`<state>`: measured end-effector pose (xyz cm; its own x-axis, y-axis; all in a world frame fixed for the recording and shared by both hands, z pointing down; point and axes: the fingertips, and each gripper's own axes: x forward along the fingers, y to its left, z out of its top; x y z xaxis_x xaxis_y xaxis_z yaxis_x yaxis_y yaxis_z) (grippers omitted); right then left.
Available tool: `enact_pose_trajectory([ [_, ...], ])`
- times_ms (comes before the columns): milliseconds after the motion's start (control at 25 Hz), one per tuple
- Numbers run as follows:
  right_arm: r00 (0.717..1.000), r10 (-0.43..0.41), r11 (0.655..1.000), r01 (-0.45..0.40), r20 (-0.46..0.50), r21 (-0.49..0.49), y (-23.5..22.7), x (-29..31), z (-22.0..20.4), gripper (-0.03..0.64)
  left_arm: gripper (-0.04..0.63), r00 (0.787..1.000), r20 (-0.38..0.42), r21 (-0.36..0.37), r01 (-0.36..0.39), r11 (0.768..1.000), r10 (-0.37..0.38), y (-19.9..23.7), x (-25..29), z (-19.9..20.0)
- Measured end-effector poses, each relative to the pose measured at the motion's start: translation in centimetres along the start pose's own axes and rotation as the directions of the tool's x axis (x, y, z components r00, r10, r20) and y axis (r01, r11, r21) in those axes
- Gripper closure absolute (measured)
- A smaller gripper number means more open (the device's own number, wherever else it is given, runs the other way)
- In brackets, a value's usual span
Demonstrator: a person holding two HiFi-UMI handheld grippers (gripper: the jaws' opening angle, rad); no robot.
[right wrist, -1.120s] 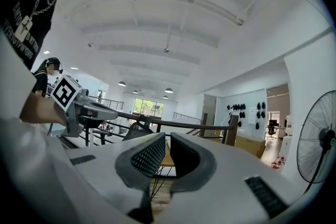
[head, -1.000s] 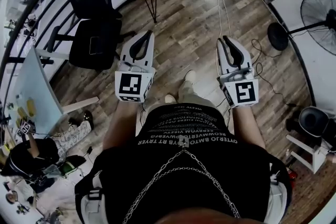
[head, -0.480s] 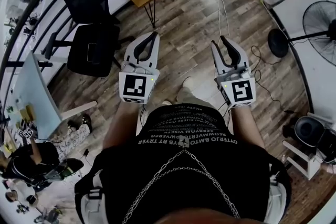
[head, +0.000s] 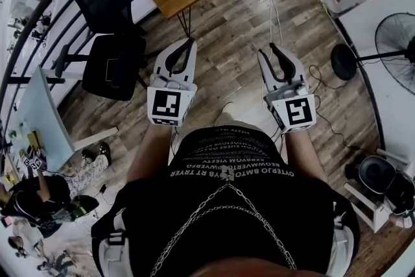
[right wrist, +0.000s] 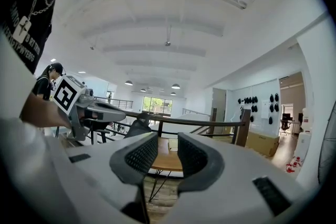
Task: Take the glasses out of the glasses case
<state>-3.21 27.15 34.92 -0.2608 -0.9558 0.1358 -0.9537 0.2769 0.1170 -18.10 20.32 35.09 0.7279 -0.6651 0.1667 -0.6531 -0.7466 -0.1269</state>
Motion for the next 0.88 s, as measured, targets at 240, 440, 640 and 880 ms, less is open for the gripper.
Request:
enact_pose_trajectory([
  [240,1.0,0.017,1.0,-0.017,0.009,0.003,-3.2,0.6,-0.1,0.509,0.566,1.0,0.007,-0.002,-0.024,1.0,0.025,-0.5,2.5,1.1],
  [440,0.999,0.029,1.0,-0.029,0.019,0.009,-4.5,0.5,-0.6,0.509,0.566,0.999,-0.012,0.004,-0.046,0.999,0.046,-1.2,2.9,0.9],
  [640,1.0,0.019,0.999,-0.019,0.002,0.032,-5.1,-0.1,-0.9,0.509,0.566,0.999,-0.015,0.01,-0.048,0.999,0.048,-1.7,2.9,1.3],
  [880,0.999,0.013,0.999,-0.014,0.036,0.043,-5.3,-0.8,-0.9,0.509,0.566,0.999,-0.028,0.005,-0.031,1.0,0.031,-2.6,2.8,1.0],
])
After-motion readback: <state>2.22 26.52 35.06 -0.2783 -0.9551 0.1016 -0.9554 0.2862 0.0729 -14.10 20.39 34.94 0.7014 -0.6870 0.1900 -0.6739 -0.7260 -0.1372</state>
